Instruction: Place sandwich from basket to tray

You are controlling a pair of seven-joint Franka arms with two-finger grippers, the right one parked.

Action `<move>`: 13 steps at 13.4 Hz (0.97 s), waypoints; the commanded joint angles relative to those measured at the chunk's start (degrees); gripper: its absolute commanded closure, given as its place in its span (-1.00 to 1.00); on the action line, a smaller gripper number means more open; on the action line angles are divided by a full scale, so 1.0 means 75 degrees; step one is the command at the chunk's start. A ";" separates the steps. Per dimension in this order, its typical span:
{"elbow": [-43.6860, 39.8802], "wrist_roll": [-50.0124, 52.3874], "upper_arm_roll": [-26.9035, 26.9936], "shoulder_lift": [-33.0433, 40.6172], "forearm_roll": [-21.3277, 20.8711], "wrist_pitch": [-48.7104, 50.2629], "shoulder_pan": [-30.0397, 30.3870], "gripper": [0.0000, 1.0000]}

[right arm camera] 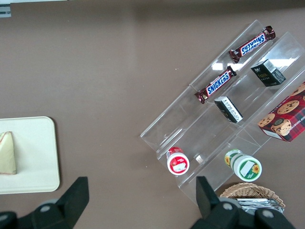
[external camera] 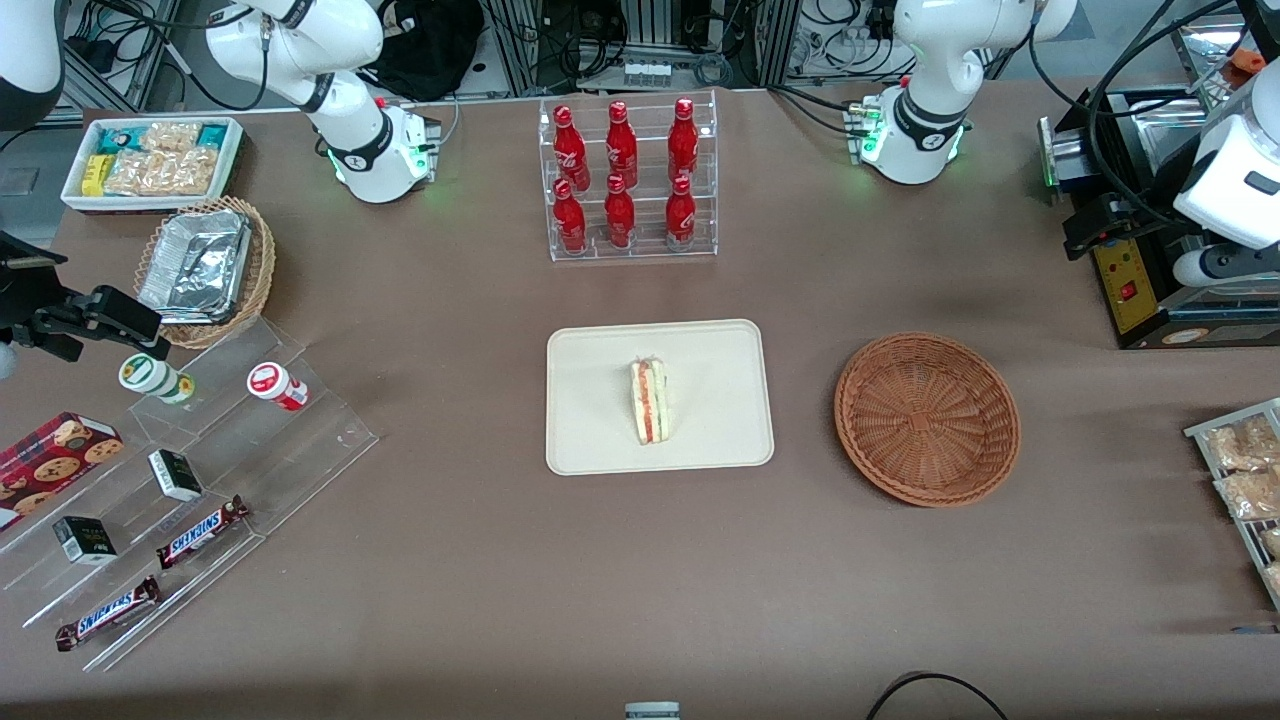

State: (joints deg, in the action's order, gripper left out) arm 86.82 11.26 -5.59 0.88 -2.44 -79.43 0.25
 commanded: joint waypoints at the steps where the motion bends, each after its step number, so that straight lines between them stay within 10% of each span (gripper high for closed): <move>1: -0.0572 -0.0188 -0.0063 -0.0387 0.0103 -0.0224 0.0072 -1.00; 13: -0.0537 -0.0341 -0.0040 -0.0457 0.0080 -0.0261 0.0201 -1.00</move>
State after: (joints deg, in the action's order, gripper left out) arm 83.82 9.65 -5.55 -2.57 -2.44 -82.32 0.59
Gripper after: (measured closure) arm 0.000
